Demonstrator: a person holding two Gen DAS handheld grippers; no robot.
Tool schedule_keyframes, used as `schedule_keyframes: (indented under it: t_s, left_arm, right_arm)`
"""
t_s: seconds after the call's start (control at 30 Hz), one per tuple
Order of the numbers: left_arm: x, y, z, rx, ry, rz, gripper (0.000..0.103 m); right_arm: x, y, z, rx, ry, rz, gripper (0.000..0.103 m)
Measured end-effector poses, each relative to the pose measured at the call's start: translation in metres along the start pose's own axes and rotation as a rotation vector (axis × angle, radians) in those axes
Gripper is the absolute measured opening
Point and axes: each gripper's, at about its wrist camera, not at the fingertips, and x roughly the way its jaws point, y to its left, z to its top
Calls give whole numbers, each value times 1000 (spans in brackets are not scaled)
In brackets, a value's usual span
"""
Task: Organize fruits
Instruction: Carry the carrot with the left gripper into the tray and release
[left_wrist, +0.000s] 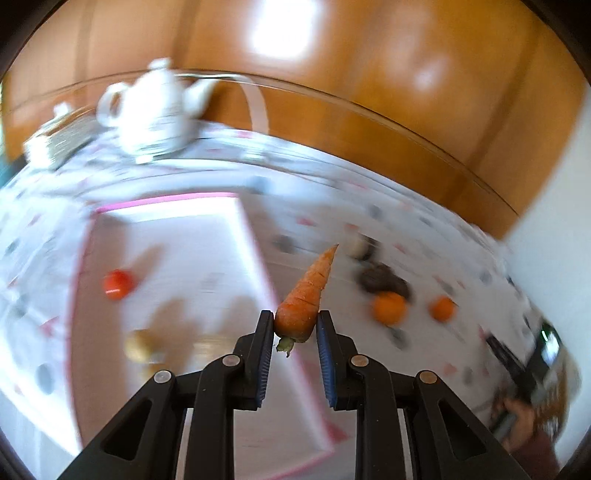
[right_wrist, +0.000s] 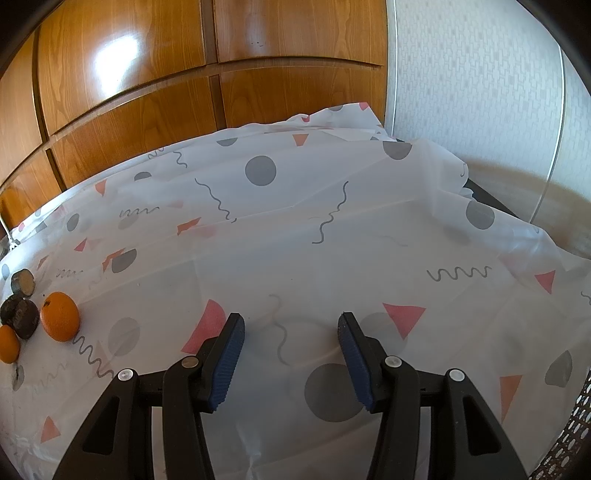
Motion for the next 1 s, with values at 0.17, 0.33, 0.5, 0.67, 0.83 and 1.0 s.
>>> schedule_keyframes:
  t_s: [0.17, 0.33, 0.5, 0.67, 0.83, 1.0]
  left_arm:
    - [-3, 61, 2, -145, -22, 107, 23]
    - [-1, 100, -4, -219, -19, 181, 24]
    - [4, 112, -17, -249, -7, 209, 24]
    - [9, 118, -26, -261, 8, 240, 24]
    - [8, 115, -33, -227, 7, 258, 26]
    - [2, 108, -40, -209, -10, 270, 31]
  right_arm:
    - [0, 1, 0, -11, 1, -10, 54]
    - [0, 2, 0, -24, 1, -21, 54]
    - [-1, 4, 0, -36, 3, -35, 54]
    - [-1, 6, 0, -44, 5, -45, 54]
    - [-1, 6, 0, -49, 10, -51, 54]
    - [0, 8, 1, -57, 17, -59, 54]
